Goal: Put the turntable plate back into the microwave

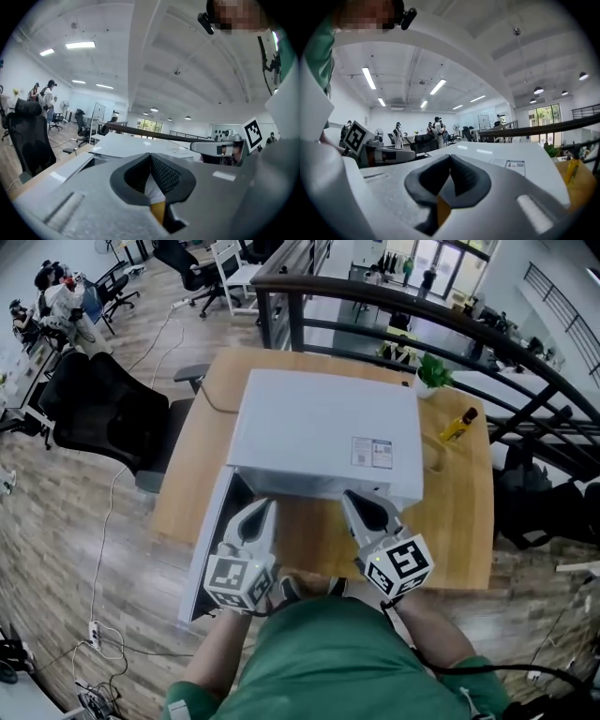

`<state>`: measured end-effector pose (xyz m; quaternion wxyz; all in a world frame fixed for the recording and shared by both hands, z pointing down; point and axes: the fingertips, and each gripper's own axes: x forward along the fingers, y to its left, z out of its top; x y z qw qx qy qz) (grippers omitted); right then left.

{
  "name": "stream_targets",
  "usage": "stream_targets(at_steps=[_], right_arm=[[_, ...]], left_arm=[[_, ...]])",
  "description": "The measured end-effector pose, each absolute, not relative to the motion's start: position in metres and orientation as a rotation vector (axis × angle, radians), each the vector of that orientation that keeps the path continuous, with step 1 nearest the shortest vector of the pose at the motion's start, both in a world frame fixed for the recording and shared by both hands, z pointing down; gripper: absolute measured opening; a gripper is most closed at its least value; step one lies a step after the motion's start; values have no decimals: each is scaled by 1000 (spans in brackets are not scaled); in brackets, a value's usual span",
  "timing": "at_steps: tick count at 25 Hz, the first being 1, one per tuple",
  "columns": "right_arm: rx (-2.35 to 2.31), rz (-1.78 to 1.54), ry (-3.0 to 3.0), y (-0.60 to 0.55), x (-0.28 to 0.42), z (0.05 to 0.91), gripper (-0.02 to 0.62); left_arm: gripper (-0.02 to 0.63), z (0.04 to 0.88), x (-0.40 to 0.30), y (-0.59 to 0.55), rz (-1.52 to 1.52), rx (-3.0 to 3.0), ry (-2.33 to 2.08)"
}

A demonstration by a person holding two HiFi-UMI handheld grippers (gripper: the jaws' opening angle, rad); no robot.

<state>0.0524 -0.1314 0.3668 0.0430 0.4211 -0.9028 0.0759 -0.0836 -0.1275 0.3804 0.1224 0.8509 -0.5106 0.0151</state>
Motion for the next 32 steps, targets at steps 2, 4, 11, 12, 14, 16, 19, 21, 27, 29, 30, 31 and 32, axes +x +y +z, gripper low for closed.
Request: stream_targets(at_steps=[2, 4, 11, 12, 14, 16, 19, 21, 27, 29, 30, 31, 32], right_arm=[[1293, 173, -2758, -129, 51, 358, 3], [1300, 124, -2759, -128, 50, 350, 3], [1343, 13, -2762, -121, 53, 328, 3], [1347, 1, -2764, -120, 53, 326, 3], [1348, -23, -2767, -116, 52, 323, 3], [1349, -50, -2764, -114, 52, 322, 3], [1355, -75, -2761, -113, 52, 320, 3], [1357, -81, -2763, -113, 51, 319, 3], [1355, -88, -2768, -111, 49, 318, 3], [1353, -94, -2767, -113, 47, 318, 3], [1353, -96, -2766, -113, 47, 317, 3], [1354, -97, -2766, -114, 47, 317, 3], [1356, -98, -2766, -114, 47, 317, 3]], left_arm=[[11, 371, -84, -126, 41, 2512, -1499], [11, 361, -85, -124, 32, 2545, -1514], [11, 329, -80, -114, -8, 2677, -1577], [11, 329, -80, -113, -14, 2681, -1574], [11, 329, -80, -112, -24, 2674, -1569], [11, 331, -81, -112, -32, 2664, -1563], [11, 332, -81, -112, -41, 2655, -1551], [11, 332, -81, -112, -57, 2643, -1543], [11, 331, -84, -110, -71, 2630, -1546], [11, 331, -86, -112, -71, 2628, -1552], [11, 331, -87, -113, -71, 2627, -1553], [11, 332, -87, -113, -70, 2626, -1554], [11, 332, -86, -113, -69, 2626, -1553]])
